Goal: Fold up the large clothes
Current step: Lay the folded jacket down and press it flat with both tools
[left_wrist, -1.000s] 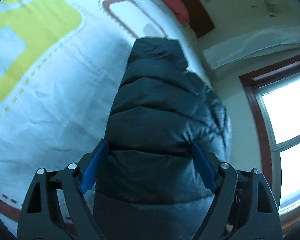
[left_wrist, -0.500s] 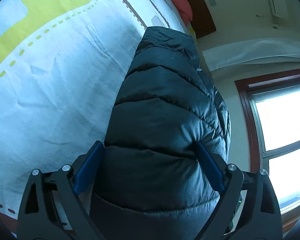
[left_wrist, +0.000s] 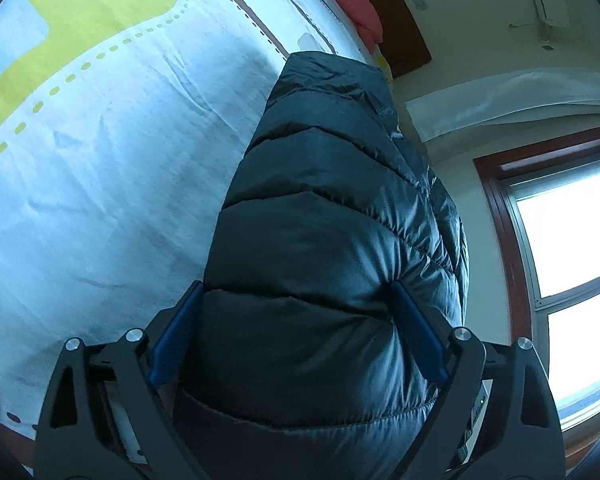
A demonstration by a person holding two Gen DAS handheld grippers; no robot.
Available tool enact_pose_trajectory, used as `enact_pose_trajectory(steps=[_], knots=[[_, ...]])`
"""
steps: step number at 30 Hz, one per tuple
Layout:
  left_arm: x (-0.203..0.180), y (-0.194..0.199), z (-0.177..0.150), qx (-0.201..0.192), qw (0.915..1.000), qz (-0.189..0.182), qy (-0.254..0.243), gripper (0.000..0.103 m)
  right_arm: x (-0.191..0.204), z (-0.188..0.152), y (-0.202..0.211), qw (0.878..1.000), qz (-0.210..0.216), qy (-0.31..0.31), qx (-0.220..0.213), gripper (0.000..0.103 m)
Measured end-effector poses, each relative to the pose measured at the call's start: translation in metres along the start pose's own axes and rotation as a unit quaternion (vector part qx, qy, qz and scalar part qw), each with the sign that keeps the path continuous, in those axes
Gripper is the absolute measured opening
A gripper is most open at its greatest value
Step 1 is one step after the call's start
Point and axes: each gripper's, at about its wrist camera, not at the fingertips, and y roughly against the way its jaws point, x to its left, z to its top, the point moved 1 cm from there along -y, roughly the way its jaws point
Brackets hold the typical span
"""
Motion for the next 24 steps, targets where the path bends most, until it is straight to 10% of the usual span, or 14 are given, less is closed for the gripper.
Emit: enact_pose_trajectory(steps=[16, 24], knots=[[-0.021, 0.017, -0.001, -0.021, 0.9986, 0.006, -0.048, 0.068, 0.015, -0.015, 0.005, 0.997, 0.069, -0.01, -0.016, 0.04], [-0.006, 0.071, 0.056, -0.086, 0.9938, 0.016, -0.069, 0.067, 0.079, -0.006, -0.074, 0.991, 0.135, 0.009, 0.017, 0.038]])
